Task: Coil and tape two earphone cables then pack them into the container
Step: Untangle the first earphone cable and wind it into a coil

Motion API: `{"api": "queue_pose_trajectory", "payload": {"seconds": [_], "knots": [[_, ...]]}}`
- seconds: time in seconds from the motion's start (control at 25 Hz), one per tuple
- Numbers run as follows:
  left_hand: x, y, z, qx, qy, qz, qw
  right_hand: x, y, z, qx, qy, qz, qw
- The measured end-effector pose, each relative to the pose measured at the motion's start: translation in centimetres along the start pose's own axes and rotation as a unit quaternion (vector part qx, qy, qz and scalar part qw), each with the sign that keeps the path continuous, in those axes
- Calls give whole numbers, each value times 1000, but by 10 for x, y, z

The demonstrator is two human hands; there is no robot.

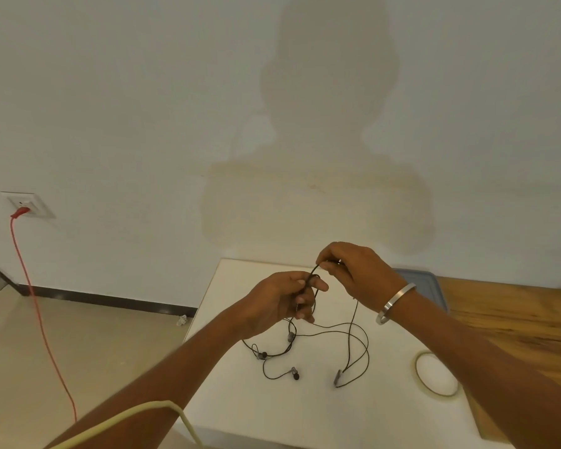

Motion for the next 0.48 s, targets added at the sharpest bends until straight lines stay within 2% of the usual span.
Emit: {"api": "queue_pose_trajectory", "payload": {"seconds": [0.2, 0.48], "knots": [[-3, -8, -5, -32, 5, -17, 999, -6, -8, -11, 42, -15, -42, 998], [-2, -19, -8, -166, -16, -76, 983, -21, -11, -50, 85, 73, -139, 984]]}}
Point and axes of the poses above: each hand's wrist, its own x-axis towards the middle knuckle, its own z-axis out of the back of the hand, y = z × x, the point moved 3 cm from there along x, towards the middle knuckle, and after that the axes turned 2 degrees about z, right-handed, at the moved point
